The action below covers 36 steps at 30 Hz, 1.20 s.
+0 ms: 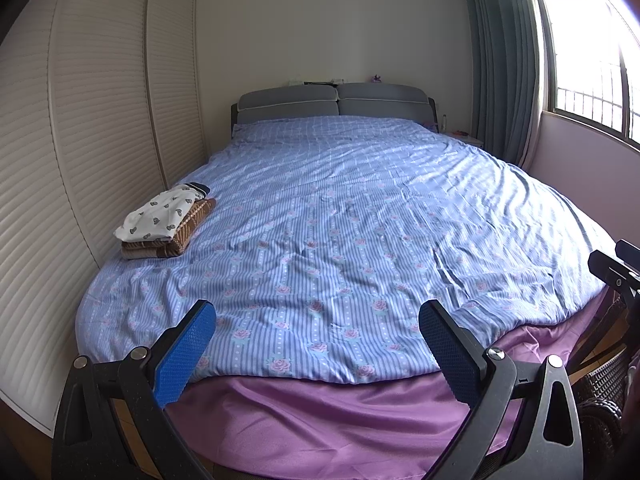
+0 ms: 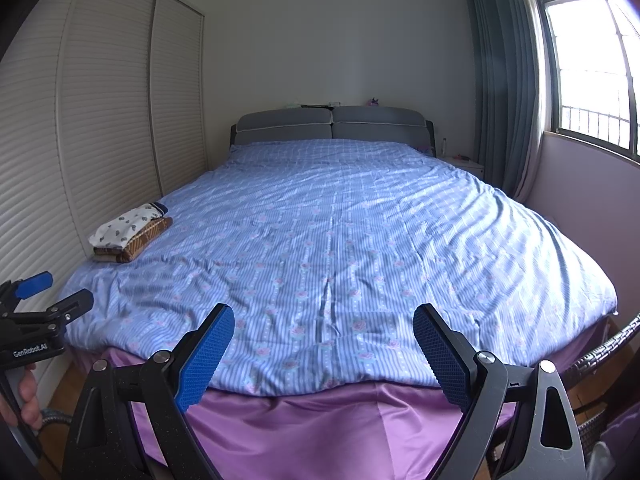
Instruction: Fold small clothes
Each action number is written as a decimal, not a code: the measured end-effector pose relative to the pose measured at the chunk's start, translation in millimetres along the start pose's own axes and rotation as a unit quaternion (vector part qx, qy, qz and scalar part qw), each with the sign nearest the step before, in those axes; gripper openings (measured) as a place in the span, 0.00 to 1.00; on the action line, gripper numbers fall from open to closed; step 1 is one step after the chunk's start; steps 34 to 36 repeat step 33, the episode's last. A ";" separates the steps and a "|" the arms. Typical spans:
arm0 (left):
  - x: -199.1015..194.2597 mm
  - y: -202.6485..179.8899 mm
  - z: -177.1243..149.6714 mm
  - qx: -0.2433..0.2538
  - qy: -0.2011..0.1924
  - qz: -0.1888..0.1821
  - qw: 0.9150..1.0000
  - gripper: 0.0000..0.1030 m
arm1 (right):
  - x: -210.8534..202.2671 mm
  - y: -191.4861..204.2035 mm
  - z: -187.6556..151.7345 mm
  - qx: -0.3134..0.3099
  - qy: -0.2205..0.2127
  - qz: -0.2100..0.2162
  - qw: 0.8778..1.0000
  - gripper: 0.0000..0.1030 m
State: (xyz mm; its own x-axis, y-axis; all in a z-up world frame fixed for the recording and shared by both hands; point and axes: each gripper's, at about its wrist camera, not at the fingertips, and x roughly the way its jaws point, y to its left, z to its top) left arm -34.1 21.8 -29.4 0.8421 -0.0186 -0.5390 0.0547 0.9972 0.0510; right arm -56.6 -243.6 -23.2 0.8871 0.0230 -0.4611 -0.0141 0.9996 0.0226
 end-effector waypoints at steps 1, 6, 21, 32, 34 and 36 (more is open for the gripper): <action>-0.1 0.7 0.8 0.001 0.000 0.000 1.000 1.00 | 0.3 0.0 0.0 0.000 0.000 0.000 1.000 0.89; 0.0 0.8 1.2 -0.002 0.001 0.003 1.000 1.00 | 0.0 0.3 -0.2 0.000 0.000 0.000 1.000 0.89; -0.2 2.9 0.5 -0.004 0.001 0.001 1.000 1.00 | 0.3 0.4 -0.5 0.000 0.000 0.001 1.000 0.89; -0.2 -6.2 -2.7 0.004 -0.002 -0.008 1.000 1.00 | 0.1 1.4 -1.0 0.000 0.000 0.001 1.000 0.89; 0.7 -6.6 -3.1 0.005 0.000 -0.010 1.000 1.00 | 0.1 1.5 -1.1 0.000 0.000 0.001 1.000 0.89; 0.7 -6.6 -3.1 0.005 0.000 -0.010 1.000 1.00 | 0.1 1.5 -1.1 0.000 0.000 0.001 1.000 0.89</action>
